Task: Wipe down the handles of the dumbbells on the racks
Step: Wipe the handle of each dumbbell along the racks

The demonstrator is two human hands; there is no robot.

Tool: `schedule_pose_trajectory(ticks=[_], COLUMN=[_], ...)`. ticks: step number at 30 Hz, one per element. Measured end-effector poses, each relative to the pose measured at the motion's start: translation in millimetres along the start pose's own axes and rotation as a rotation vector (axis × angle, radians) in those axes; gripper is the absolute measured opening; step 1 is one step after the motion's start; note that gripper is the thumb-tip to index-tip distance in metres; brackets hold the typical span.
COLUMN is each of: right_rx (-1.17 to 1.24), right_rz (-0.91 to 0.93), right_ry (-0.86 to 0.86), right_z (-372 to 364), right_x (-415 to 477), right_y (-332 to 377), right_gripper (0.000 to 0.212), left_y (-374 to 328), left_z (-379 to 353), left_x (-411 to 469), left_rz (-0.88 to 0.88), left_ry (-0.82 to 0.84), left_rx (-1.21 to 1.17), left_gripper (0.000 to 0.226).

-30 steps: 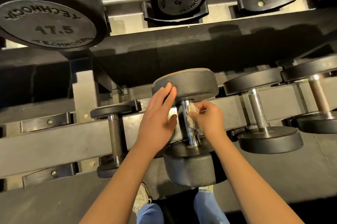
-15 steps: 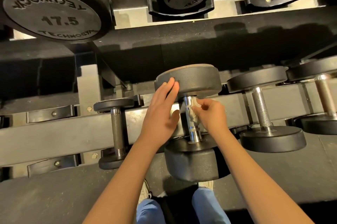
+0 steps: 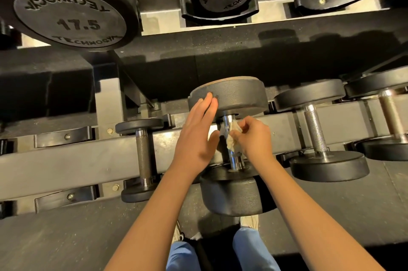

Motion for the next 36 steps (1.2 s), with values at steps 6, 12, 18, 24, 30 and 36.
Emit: schedule_pose_trajectory(ticks=[6,12,18,24,30,36], right_rx=[-0.191,0.095,0.021,-0.208,-0.009,0.068], right_rz=[-0.087,0.012,-0.031,-0.061,0.242,0.431], right_ry=[0.214,-0.012,0.025,0.186,0.058,0.126], right_z=[-7.1,-1.5,-1.2,-7.3,-5.6,-55.6], right_x=[-17.6,0.1,-2.1,-21.7,-42.3,-70.4], right_y=[-26.0,3.9,-8.3,-23.0,21.6,56.2], right_gripper=[0.036,0.017,0.021,0.016,0.009,0.006], left_y=[1.4,6.2,10.1,19.8,94.3,176.0], left_z=[-1.1,-3.7,-6.0,-7.1,-2.6,4.8], left_x=[-0.8,-5.9,-12.6,-20.8,-78.2,-133.3], left_rz=[-0.013,0.003,0.009,0.021,0.278,0.559], left_ry=[0.019,0.024,0.028,0.002,-0.139,-0.243], left_rx=[-0.007,0.010,-0.016,0.039,-0.004,0.123], left_gripper=[0.061,0.070,0.071,0.068,0.051,0.045])
Point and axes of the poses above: each hand's wrist, its own x-axis towards the middle knuckle, its own z-axis out of the back of the hand, y = z × x, the point moved 9 cm from there along x, towards the middle knuckle, and after that the axes turned 8 degrees about x, right-handed, at the moved point
